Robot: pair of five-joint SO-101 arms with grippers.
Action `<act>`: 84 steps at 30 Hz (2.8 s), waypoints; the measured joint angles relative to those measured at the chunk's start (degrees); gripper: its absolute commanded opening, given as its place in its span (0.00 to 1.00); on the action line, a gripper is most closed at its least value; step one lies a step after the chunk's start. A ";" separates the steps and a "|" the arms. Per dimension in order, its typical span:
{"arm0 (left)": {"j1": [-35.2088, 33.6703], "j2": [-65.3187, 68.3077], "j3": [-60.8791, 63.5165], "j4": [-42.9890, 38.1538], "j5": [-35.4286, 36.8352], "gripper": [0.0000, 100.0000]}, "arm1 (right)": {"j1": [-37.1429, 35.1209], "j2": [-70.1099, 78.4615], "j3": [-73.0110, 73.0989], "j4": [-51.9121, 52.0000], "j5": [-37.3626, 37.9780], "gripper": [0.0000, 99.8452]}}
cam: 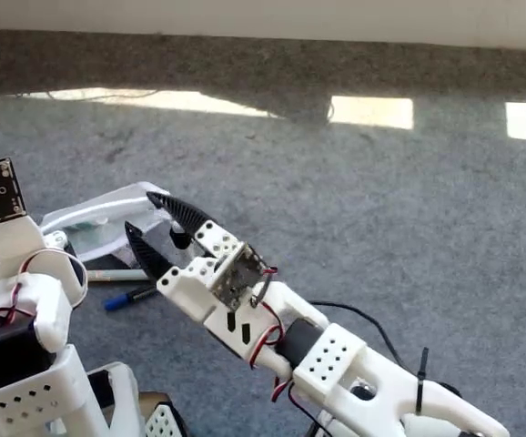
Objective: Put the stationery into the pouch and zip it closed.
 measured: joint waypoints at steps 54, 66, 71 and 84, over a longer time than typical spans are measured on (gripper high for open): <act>-24.62 0.00 2.29 -5.36 3.43 0.01 | 13.19 38.95 -53.19 77.45 -34.29 0.14; -24.53 0.00 2.29 -5.54 3.43 0.01 | 13.10 62.33 -69.36 81.85 -53.01 0.14; -24.53 0.00 2.29 -5.54 3.43 0.01 | 13.10 66.20 -71.30 81.85 -59.87 0.14; -24.53 0.00 2.29 -5.54 3.43 0.01 | 13.01 75.78 -75.25 74.81 -62.68 0.14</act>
